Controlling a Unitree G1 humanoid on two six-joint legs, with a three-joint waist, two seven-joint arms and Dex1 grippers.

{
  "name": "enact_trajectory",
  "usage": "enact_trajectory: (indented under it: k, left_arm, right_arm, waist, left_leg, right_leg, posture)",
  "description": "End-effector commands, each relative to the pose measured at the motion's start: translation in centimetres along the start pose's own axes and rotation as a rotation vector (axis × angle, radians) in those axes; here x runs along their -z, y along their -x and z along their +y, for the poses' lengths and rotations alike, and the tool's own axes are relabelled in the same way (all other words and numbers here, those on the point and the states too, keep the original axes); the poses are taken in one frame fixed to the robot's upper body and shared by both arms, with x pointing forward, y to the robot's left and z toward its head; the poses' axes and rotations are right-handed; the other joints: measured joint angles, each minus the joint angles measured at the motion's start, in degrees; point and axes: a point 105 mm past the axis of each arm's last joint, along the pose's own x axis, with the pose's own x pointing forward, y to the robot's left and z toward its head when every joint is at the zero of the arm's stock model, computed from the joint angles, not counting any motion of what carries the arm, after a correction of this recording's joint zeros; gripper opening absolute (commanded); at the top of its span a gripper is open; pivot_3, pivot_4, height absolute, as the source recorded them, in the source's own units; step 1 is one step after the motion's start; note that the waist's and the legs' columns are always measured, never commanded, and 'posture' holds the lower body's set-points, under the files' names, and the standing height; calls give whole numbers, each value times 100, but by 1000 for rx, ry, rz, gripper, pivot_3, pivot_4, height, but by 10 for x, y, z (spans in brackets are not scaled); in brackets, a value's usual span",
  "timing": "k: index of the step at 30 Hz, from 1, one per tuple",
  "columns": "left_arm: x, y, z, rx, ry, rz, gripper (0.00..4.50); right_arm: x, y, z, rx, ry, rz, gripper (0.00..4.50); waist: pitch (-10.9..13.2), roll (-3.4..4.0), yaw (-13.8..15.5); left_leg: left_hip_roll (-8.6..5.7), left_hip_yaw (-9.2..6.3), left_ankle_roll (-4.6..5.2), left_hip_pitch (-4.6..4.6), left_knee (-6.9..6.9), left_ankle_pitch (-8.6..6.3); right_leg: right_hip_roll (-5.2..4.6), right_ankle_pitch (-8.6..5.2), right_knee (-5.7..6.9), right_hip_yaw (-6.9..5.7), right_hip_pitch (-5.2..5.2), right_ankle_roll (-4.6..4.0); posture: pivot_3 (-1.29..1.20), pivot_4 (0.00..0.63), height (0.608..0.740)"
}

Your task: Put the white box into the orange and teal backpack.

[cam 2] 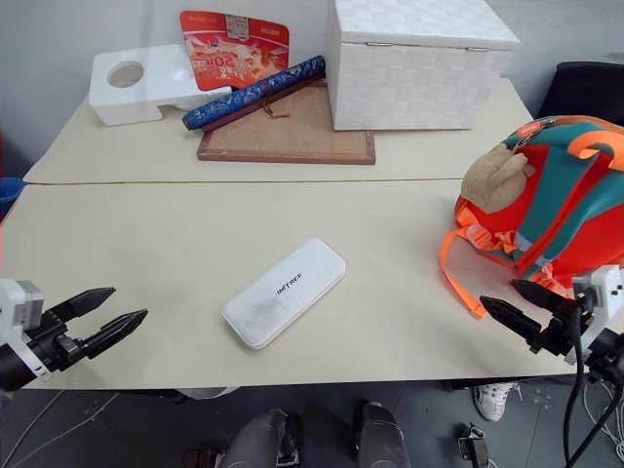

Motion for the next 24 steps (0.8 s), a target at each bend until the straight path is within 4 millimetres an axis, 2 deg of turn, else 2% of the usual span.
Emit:
enact_trajectory:
  k: [1,19,23,24]
  left_arm:
    - [-2,4,-3,-4,-42,13,4500]
    - [2,1,1,-36,-23,50,4500]
    - [1,-4,-11,24,-59,63,4500]
    - [2,-7,-16,56,-70,74,4313]
  right_arm:
    - [-9,3,2,-9,47,-13,4486]
    - [-7,1,2,-7,63,2,4486]
    - [-11,-9,14,-95,132,39,4486]
    - [-11,-14,18,-120,156,50,4311]
  waist:
    - [0,0,2]
    - [0,0,1]
    - [0,0,-3]
    - [0,0,-5]
  left_leg:
    - [0,0,0,0,0,0]
    - [0,0,-1,1,0,0]
    - [0,1,-2,1,1,0]
    - [0,1,-1,1,2,0]
  right_leg:
    - [0,0,0,0,0,0]
    - [0,0,0,1,0,0]
    - [0,0,1,2,0,0]
    - [0,0,2,2,0,0]
  posture:
    - [0,150,740]
    - [0,150,740]
    - [0,150,740]
    - [0,150,740]
